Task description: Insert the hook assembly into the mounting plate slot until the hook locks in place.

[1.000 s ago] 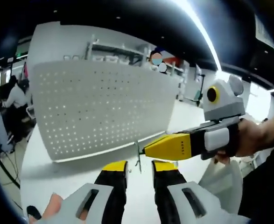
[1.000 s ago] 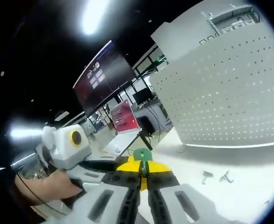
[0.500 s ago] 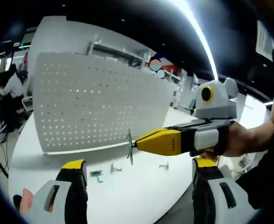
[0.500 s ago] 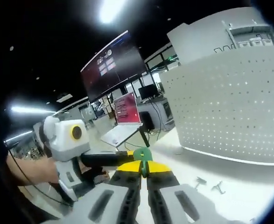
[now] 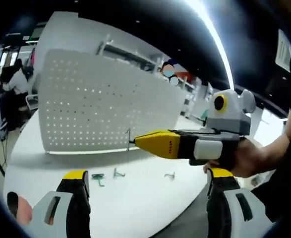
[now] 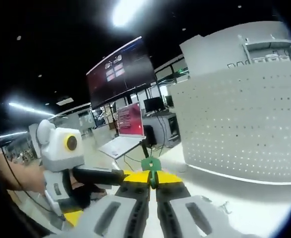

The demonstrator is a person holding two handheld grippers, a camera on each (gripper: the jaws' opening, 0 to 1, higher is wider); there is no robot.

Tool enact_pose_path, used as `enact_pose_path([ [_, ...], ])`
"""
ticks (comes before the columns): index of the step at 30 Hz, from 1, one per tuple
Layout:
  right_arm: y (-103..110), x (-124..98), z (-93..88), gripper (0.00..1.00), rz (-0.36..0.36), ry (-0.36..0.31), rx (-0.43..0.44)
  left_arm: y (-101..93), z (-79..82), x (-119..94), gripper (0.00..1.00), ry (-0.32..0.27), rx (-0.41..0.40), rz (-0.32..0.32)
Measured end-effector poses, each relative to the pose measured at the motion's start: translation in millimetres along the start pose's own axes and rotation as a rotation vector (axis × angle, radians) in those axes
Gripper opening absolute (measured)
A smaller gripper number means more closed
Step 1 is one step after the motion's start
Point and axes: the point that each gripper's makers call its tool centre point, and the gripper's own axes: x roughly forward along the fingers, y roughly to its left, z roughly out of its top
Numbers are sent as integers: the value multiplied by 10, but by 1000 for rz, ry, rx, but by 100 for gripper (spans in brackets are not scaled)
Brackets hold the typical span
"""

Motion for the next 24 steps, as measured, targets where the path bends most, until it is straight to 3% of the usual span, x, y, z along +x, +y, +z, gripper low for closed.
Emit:
enact_pose_path([
  [2,-83,16,21,0,-51,-21,-9,41,-44,-11,100,34,85,26],
  [6,-154,75,26,0,-77,-29,-25,61,-60,-7,100,35,35,26],
  [7,-173,85,24,0,-84,-28,-31,124,-86,-20,100,48,8,56],
  [17,-534,110,266,0,-225,-119,-57,242,13,-67,100,18,21,97],
  [24,-843,169,440,0,-280,-153,-59,172,-14,-55,100,32,43,65],
])
